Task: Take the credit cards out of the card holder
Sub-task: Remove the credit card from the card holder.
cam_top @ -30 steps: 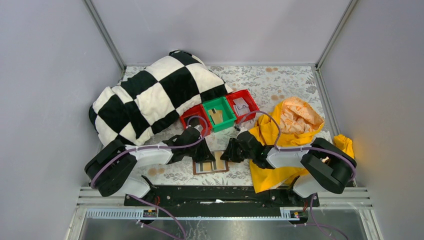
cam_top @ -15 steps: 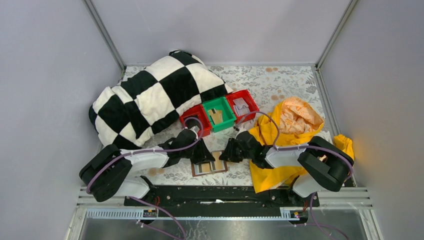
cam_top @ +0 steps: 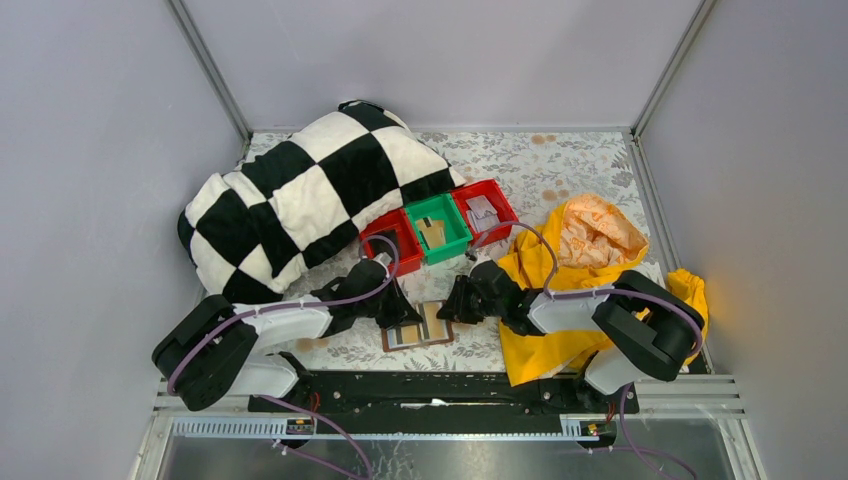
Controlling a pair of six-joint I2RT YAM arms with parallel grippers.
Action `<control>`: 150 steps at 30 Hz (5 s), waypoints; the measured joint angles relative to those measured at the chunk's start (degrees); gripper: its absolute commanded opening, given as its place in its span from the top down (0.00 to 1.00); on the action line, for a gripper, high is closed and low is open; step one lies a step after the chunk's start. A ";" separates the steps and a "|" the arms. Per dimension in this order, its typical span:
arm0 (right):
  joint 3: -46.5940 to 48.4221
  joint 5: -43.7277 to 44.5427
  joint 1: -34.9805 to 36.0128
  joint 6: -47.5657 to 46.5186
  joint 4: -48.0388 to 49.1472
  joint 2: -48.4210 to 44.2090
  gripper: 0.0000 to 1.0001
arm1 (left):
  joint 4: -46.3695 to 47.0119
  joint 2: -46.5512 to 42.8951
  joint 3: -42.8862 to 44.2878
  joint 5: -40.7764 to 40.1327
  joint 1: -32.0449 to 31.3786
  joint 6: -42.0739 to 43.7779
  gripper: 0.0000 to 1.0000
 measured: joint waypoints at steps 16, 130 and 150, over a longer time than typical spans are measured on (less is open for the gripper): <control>0.92 0.02 0.00 0.02 -0.76 0.66 0.78 | -0.33 0.00 -0.22 3.89 4.04 3.85 1.00; 3.19 -0.37 0.00 -0.17 -2.99 1.92 0.79 | -0.85 2.43 1.09 8.26 6.71 10.38 0.49; 3.13 -0.33 0.00 0.22 -2.91 1.90 0.79 | 6.84 3.41 -2.27 6.88 6.38 10.58 0.76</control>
